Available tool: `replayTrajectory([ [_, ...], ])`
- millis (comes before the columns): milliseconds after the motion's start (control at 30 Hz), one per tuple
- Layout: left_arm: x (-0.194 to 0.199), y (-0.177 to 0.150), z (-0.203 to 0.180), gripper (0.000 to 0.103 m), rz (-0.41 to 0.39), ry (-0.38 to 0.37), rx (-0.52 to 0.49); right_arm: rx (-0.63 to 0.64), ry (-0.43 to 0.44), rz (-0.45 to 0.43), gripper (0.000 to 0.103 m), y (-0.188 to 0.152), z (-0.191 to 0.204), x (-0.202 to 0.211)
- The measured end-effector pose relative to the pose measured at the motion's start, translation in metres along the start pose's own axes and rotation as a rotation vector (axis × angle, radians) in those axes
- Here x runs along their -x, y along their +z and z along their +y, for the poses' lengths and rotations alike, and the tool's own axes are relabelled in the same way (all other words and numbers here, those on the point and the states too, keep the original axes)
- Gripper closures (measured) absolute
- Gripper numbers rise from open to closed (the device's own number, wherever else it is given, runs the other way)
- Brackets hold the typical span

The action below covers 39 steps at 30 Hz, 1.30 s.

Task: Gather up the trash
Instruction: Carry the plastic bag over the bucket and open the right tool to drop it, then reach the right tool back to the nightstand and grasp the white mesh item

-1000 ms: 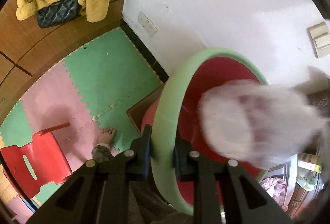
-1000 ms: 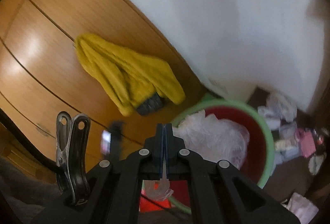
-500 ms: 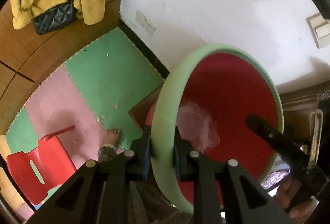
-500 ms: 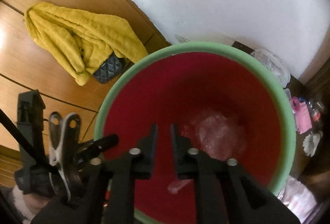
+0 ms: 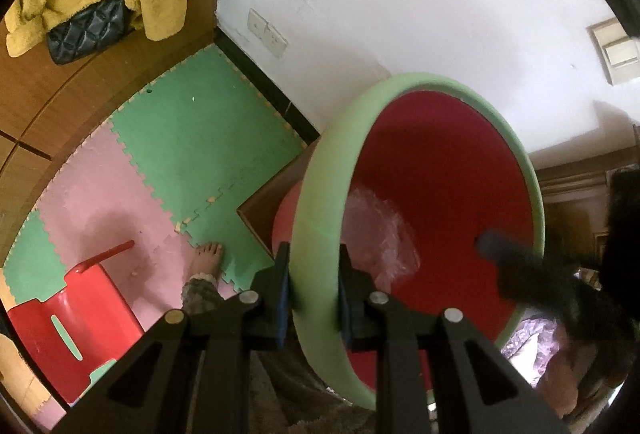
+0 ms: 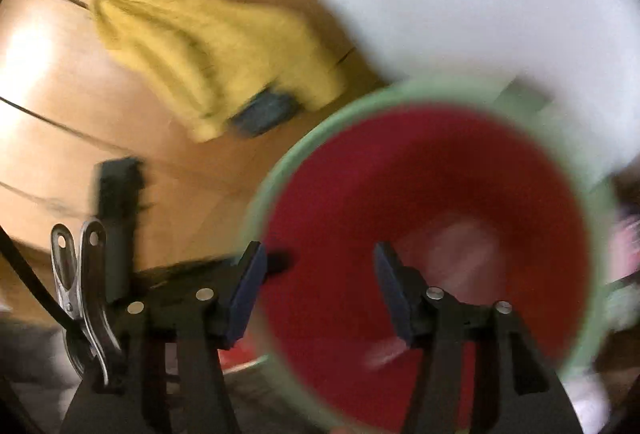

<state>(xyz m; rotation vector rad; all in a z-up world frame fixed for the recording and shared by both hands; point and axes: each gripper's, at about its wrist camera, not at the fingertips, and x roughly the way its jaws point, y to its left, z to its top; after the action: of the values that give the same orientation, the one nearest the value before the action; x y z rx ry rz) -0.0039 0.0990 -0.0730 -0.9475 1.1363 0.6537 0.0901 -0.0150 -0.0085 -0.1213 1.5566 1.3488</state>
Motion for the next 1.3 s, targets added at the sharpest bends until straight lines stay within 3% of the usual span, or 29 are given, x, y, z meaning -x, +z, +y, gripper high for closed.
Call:
replayTrajectory([
  [33, -0.001, 0.000, -0.001, 0.083, 0.004, 0.004, -0.005, -0.026, 0.066, 0.026, 0.045, -0.003, -0.005, -0.003],
  [67, -0.002, 0.000, -0.003, 0.082, 0.009, 0.011, -0.014, -0.030, 0.075, 0.038, 0.045, -0.006, -0.007, -0.005],
  [200, -0.009, -0.001, -0.009, 0.082, 0.018, 0.047, -0.048, -0.023, -0.024, 0.138, 0.045, -0.012, -0.018, -0.012],
  [267, -0.014, -0.003, -0.010, 0.082, 0.025, 0.054, -0.048, -0.076, -0.175, 0.088, 0.045, -0.014, -0.027, -0.007],
  [300, -0.016, -0.004, -0.009, 0.082, 0.029, 0.050, -0.039, -0.128, -0.273, 0.023, 0.047, -0.016, -0.033, 0.000],
  [367, -0.019, -0.005, -0.007, 0.082, 0.037, 0.039, -0.028, -0.128, -0.330, -0.079, 0.048, -0.021, -0.033, 0.010],
  [433, -0.019, -0.004, -0.008, 0.082, 0.034, 0.043, -0.037, -0.037, -0.378, -0.175, 0.052, -0.026, -0.022, 0.019],
  [500, -0.019, -0.005, -0.009, 0.082, 0.033, 0.053, -0.053, -0.042, -0.411, -0.216, 0.071, -0.036, -0.019, 0.022],
  [533, -0.019, -0.005, -0.011, 0.082, 0.035, 0.057, -0.058, -0.093, -0.426, -0.207, 0.073, -0.041, -0.024, 0.024],
  [567, -0.019, -0.005, -0.013, 0.082, 0.037, 0.051, -0.063, -0.176, -0.471, -0.140, 0.082, -0.045, -0.033, 0.020],
  [600, -0.019, -0.005, -0.015, 0.082, 0.036, 0.055, -0.072, -0.198, -0.477, -0.094, 0.088, -0.047, -0.036, 0.014],
  [700, -0.018, -0.005, -0.021, 0.082, 0.032, 0.071, -0.097, -0.185, -0.465, -0.058, 0.086, -0.052, -0.032, 0.017],
  [733, -0.018, -0.005, -0.023, 0.082, 0.031, 0.072, -0.100, -0.165, -0.450, -0.067, 0.083, -0.053, -0.028, 0.020],
  [800, -0.018, -0.005, -0.024, 0.082, 0.028, 0.077, -0.102, -0.118, -0.410, -0.097, 0.065, -0.055, -0.019, 0.022],
  [833, -0.018, -0.005, -0.025, 0.082, 0.027, 0.081, -0.102, -0.102, -0.382, -0.110, 0.063, -0.055, -0.016, 0.023],
  [900, -0.019, -0.005, -0.026, 0.083, 0.022, 0.103, -0.107, -0.083, -0.361, -0.094, 0.063, -0.056, -0.018, 0.024],
  [967, -0.018, -0.005, -0.027, 0.083, 0.020, 0.109, -0.103, -0.092, -0.448, -0.120, 0.063, -0.057, -0.022, 0.031],
  [1100, -0.017, -0.005, -0.029, 0.083, 0.008, 0.131, -0.105, -0.058, -0.514, -0.184, 0.063, -0.061, -0.023, 0.056],
  [1200, -0.017, -0.005, -0.029, 0.083, 0.004, 0.138, -0.102, -0.077, -0.510, -0.186, 0.066, -0.064, -0.029, 0.075],
  [1300, -0.016, -0.004, -0.028, 0.083, 0.004, 0.130, -0.080, -0.082, -0.432, -0.160, 0.073, -0.066, -0.033, 0.087],
])
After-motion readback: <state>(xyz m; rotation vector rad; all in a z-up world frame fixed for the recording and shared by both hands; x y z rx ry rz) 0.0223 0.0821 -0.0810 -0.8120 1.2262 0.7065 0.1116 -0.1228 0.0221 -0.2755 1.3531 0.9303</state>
